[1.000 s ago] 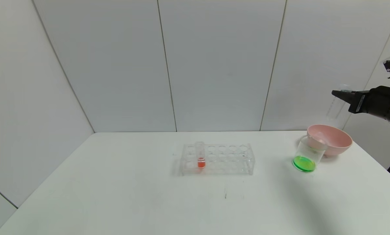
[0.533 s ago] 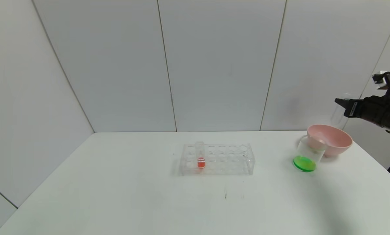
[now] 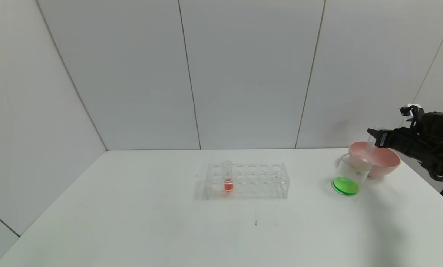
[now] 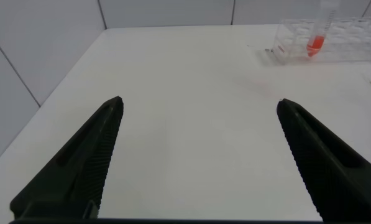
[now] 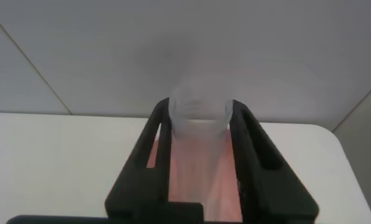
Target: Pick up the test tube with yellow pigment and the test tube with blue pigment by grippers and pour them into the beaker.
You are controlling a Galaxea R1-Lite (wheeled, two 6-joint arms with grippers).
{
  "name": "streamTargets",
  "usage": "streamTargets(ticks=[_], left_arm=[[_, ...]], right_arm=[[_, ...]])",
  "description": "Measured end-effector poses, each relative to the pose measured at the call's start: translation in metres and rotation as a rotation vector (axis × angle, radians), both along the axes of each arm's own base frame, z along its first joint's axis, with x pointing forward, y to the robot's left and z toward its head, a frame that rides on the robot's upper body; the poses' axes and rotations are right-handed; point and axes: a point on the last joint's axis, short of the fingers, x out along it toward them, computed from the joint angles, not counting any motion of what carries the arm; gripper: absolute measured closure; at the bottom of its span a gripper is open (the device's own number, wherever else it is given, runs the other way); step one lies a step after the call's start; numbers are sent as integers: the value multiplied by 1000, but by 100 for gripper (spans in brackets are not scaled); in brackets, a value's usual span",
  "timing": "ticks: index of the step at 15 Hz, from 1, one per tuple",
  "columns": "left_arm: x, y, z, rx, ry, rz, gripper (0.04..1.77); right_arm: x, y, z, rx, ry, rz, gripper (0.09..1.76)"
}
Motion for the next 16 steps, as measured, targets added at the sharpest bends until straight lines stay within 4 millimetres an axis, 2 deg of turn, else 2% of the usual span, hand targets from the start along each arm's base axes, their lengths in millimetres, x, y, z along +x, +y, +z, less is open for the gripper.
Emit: streamTargets(ticks=[4,8,11,13,16], left_arm=[[0,0,0,0,0,0,5],[0,0,0,0,0,0,5],[0,0,0,0,0,0,5],[0,0,0,0,0,0,5],[0,0,0,0,0,0,5]], right_arm=[[6,3,-8,4,14,8,75],[8,18,4,-4,-8,41,50],[7,47,22,-9,-38,98,39],[4,75,37,-14,-45,113,33],[-8,114,61,-21,-83,139,27]])
